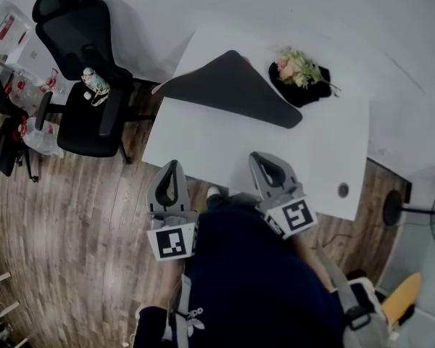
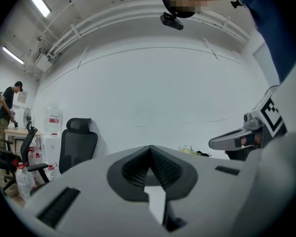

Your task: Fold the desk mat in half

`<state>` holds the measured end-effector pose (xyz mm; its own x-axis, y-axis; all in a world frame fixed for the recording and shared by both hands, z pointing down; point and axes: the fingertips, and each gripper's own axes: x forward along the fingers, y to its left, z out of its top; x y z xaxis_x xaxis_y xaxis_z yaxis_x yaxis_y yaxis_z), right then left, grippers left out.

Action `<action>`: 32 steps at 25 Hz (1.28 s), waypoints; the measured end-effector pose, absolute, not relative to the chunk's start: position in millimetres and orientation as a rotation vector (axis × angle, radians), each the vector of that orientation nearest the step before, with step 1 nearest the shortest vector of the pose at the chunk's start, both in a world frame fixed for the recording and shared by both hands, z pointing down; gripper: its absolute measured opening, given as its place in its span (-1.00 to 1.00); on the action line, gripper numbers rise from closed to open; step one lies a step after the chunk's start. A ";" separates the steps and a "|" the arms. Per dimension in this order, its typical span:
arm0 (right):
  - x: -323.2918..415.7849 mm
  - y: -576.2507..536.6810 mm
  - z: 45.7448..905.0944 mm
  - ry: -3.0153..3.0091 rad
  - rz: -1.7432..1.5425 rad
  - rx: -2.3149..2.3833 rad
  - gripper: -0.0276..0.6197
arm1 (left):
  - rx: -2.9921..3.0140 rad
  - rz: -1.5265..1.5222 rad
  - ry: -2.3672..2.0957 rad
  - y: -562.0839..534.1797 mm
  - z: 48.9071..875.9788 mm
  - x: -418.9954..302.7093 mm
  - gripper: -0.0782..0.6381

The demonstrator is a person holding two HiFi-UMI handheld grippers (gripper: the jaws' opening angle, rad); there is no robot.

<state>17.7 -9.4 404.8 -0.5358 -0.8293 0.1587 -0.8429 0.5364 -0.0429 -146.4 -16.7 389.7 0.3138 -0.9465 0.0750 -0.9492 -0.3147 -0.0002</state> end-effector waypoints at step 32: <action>47.4 -33.5 376.2 -2.641 0.108 1.272 -0.91 | 2.589 0.103 -1.783 -33.2 366.8 -140.1 -0.78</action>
